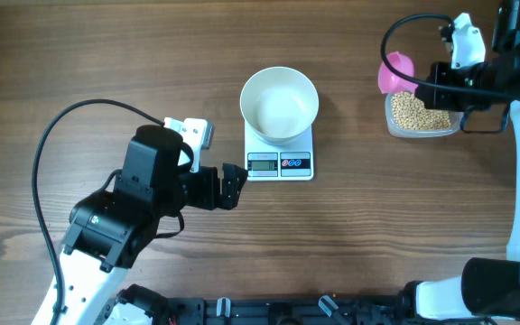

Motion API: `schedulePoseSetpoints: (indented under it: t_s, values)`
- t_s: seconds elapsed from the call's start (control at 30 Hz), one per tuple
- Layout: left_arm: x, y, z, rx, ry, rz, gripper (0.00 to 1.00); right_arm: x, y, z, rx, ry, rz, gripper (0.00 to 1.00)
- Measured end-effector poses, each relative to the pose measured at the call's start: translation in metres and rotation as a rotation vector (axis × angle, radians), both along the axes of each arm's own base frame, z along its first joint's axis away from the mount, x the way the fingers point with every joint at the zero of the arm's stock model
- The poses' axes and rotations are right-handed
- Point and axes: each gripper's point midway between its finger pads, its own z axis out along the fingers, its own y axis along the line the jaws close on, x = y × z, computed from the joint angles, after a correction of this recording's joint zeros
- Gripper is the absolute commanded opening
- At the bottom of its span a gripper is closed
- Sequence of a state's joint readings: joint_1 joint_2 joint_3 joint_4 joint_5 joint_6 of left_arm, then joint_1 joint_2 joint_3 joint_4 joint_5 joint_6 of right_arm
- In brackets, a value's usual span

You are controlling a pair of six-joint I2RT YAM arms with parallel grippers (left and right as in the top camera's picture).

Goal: Scoop item into bowl and weigh 150g on scale

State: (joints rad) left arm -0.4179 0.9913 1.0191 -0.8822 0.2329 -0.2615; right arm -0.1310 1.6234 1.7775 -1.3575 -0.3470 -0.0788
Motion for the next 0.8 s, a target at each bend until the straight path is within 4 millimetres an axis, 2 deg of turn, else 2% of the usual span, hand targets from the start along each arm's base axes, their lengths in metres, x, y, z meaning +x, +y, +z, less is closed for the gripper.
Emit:
schedulePoseSetpoints:
  t_s: [0.23, 0.4, 0.53, 0.8]
  values:
    - [0.0, 0.0, 0.0, 0.0, 0.0, 0.0, 1.0, -0.016, -0.012, -0.009, -0.06, 0.088, -0.062, 0.04]
    - [0.0, 0.0, 0.0, 0.0, 0.0, 0.0, 1.0, -0.019, -0.019, -0.002, -0.102, 0.062, -0.078, 0.04]
    - [0.0, 0.0, 0.0, 0.0, 0.0, 0.0, 1.0, -0.004, -0.022, 0.005, -0.131, -0.019, -0.053, 0.04]
    - [0.0, 0.0, 0.0, 0.0, 0.0, 0.0, 1.0, 0.004, -0.024, 0.009, -0.185, -0.083, 0.053, 0.04]
